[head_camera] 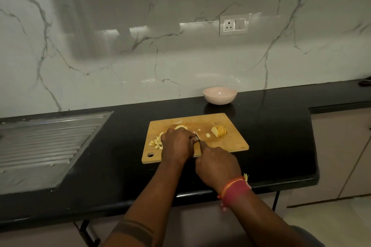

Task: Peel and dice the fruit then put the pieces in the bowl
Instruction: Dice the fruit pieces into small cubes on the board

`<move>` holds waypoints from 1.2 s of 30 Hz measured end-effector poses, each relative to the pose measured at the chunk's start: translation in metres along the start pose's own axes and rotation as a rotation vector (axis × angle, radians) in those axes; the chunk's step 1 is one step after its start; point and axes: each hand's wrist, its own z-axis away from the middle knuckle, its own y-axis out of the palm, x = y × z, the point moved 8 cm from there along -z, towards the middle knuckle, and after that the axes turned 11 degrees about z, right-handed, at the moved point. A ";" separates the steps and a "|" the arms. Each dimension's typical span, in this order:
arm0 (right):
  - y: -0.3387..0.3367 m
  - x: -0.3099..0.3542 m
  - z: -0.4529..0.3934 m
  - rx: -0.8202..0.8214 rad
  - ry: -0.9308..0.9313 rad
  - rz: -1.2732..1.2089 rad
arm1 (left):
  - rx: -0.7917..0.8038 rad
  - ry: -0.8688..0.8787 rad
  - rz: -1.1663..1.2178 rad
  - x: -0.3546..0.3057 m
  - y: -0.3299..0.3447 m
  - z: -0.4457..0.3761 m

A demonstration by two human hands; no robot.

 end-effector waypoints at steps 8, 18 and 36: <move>-0.007 -0.015 0.025 -0.014 0.038 -0.093 | -0.001 -0.040 0.024 0.007 0.003 0.000; -0.009 -0.017 0.019 -0.044 0.051 -0.220 | -0.026 -0.080 0.089 0.008 0.000 0.001; 0.001 0.001 0.006 0.009 0.015 -0.022 | -0.047 -0.055 0.060 0.008 -0.003 0.002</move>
